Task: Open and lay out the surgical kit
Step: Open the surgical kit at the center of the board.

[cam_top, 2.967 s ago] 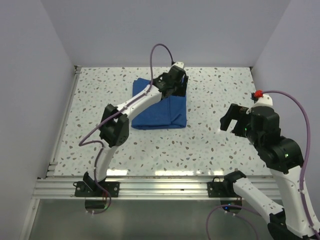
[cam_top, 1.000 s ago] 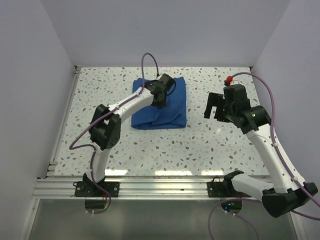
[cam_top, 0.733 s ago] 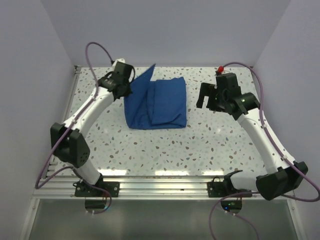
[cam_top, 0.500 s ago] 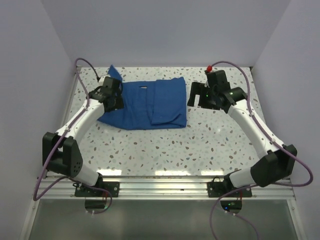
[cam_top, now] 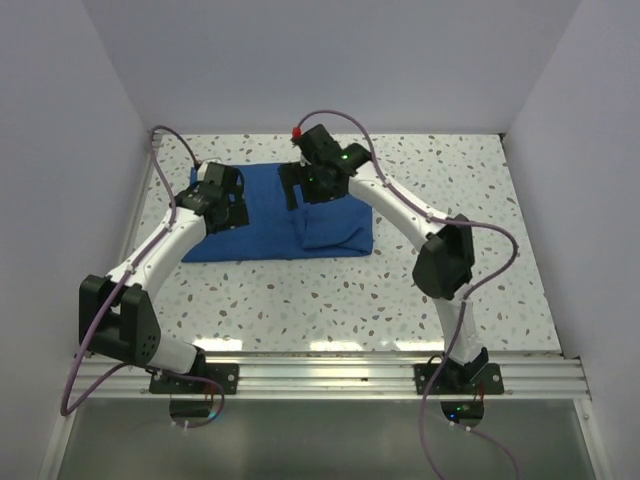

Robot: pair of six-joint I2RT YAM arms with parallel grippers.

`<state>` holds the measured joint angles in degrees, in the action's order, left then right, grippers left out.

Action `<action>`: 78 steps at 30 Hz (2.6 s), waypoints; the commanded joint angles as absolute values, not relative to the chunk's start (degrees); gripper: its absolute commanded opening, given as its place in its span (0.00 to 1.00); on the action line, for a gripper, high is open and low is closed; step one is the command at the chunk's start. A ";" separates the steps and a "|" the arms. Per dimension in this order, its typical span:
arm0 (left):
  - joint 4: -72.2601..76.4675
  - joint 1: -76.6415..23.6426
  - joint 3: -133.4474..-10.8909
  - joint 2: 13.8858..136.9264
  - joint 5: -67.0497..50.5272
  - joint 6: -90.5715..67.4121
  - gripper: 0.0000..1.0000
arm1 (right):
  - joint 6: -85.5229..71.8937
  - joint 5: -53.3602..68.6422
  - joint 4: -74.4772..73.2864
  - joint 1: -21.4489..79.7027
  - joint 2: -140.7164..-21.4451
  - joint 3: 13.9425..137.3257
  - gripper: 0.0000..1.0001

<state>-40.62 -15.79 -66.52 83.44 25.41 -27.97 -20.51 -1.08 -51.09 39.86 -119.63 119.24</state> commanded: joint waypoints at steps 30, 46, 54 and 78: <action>-33.49 -15.82 -57.65 80.59 18.19 -27.95 1.00 | -19.69 -16.68 -68.64 45.00 -139.84 137.01 0.00; -34.72 -15.82 -66.09 86.48 17.32 -25.14 1.00 | -16.61 -35.06 -56.87 24.53 -102.33 98.46 0.00; -36.56 -15.91 -69.08 88.42 14.94 -25.14 1.00 | -21.96 -41.03 -56.50 13.38 -99.75 83.67 0.98; -34.19 -15.91 -60.21 85.34 13.18 -26.72 1.00 | -31.71 -16.26 -53.16 9.05 -122.15 121.01 0.80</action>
<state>-36.42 -15.81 -60.97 87.72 13.80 -26.00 -27.29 -17.26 -52.18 9.10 -117.56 115.68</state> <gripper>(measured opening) 0.994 0.815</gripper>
